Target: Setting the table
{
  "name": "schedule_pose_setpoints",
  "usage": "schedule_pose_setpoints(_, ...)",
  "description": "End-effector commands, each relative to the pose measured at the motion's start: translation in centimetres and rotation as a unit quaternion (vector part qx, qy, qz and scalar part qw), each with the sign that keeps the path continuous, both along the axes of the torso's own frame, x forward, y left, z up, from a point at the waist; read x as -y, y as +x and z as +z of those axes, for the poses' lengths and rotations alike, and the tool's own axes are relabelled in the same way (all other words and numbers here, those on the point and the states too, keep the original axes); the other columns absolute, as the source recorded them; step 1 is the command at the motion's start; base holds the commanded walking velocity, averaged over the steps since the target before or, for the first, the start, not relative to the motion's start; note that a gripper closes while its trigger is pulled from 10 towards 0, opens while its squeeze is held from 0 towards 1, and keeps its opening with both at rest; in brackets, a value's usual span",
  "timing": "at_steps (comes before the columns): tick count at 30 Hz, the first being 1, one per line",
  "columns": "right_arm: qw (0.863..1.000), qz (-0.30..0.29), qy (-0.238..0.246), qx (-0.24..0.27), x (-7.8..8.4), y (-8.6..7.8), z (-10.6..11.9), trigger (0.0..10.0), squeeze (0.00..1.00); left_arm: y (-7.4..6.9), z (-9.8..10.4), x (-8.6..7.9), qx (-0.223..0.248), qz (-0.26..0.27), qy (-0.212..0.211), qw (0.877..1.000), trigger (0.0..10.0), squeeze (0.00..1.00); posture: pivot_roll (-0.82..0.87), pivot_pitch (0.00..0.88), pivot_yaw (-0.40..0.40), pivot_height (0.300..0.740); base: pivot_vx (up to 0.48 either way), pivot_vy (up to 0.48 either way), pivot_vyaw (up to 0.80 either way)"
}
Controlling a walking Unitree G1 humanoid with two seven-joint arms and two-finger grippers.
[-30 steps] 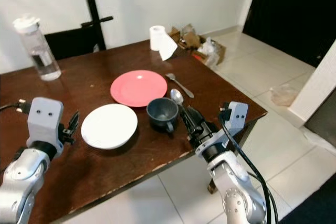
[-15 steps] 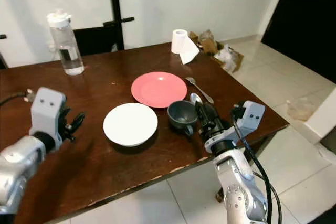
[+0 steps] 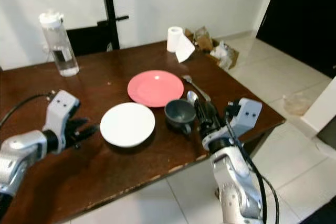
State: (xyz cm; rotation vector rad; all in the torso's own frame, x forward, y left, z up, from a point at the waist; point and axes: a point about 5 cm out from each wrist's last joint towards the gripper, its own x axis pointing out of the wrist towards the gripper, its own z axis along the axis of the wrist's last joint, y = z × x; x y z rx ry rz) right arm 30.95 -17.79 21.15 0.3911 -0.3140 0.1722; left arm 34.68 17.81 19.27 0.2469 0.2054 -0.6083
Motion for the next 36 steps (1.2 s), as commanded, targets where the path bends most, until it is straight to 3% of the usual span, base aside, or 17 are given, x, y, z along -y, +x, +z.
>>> schedule_pose_setpoints(1, 1.000, -0.010, -0.010, 0.009, -0.1, -0.4, 0.3, 10.0, 0.00, 0.1, -0.4, 0.2, -0.017, -0.030, 0.009, 0.999, 10.0, 0.00, 0.05, 0.118, 0.106, 0.740, 0.000, 0.000, 0.00)
schedule_pose_setpoints(5, 1.000, -0.014, -0.011, 0.012, -0.1, -0.5, 0.5, 10.0, 0.00, 0.5, 0.0, 0.0, -0.021, -0.042, 0.012, 0.999, 10.0, 0.03, 0.05, 0.125, 0.108, 0.740, 0.000, 0.000, 0.00)
schedule_pose_setpoints(6, 1.000, -0.015, -0.011, 0.013, -0.1, -0.6, 0.5, 10.0, 0.00, 0.8, 0.4, -0.2, -0.019, -0.047, 0.013, 0.999, 10.0, 0.70, 0.05, 0.129, 0.110, 0.740, 0.000, 0.000, 0.00)
schedule_pose_setpoints(8, 1.000, -0.015, -0.011, 0.013, -0.1, -0.6, 0.5, 10.0, 0.00, 0.8, 0.4, -0.2, -0.019, -0.047, 0.013, 0.999, 10.0, 0.70, 0.05, 0.129, 0.110, 0.740, 0.000, 0.000, 0.00)
schedule_pose_setpoints(9, 1.000, -0.016, -0.011, 0.014, -0.2, -0.6, 0.5, 10.0, 0.00, 1.0, 0.7, -0.4, -0.018, -0.051, 0.013, 0.998, 10.0, 1.00, 0.05, 0.129, 0.110, 0.740, 0.000, 0.000, 0.00)
schedule_pose_setpoints(14, 1.000, -0.018, -0.008, 0.012, -0.2, -0.8, 0.4, 10.0, 0.00, 1.7, 1.9, -1.5, -0.028, -0.053, 0.008, 0.998, 10.0, 1.00, 0.06, 0.145, 0.116, 0.740, 0.000, 0.000, 0.00)
schedule_pose_setpoints(21, 1.000, -0.015, -0.007, 0.008, -0.4, -0.8, 0.4, 10.0, 0.00, 2.4, -0.3, -2.2, -0.092, -0.037, -0.005, 0.995, 10.0, 1.00, 0.06, 0.162, 0.115, 0.740, 0.000, 0.000, 0.00)
schedule_pose_setpoints(22, 1.000, -0.015, -0.007, 0.008, -0.4, -0.8, 0.4, 10.0, 0.00, 2.6, -0.4, -2.3, -0.097, -0.033, -0.011, 0.995, 10.0, 0.44, 0.06, 0.165, 0.116, 0.740, 0.000, 0.000, 0.00)
schedule_pose_setpoints(23, 1.000, -0.015, -0.007, 0.008, -0.4, -0.8, 0.4, 10.0, 0.00, 2.6, -0.4, -2.3, -0.097, -0.033, -0.011, 0.995, 10.0, 0.44, 0.06, 0.165, 0.116, 0.740, 0.000, 0.000, 0.00)
schedule_pose_setpoints(24, 1.000, -0.015, -0.006, 0.008, -0.5, -0.8, 0.4, 10.0, 0.00, 2.8, -0.4, -2.1, -0.101, -0.031, -0.017, 0.994, 10.0, 0.00, 0.06, 0.166, 0.116, 0.740, 0.000, 0.000, 0.00)
schedule_pose_setpoints(36, 1.000, -0.017, -0.004, 0.007, -0.5, -1.0, 0.4, 10.0, 0.00, 3.9, -0.9, -1.1, -0.121, -0.013, -0.050, 0.991, 10.0, 0.00, 0.05, 0.174, 0.124, 0.740, 0.000, 0.000, 0.00)
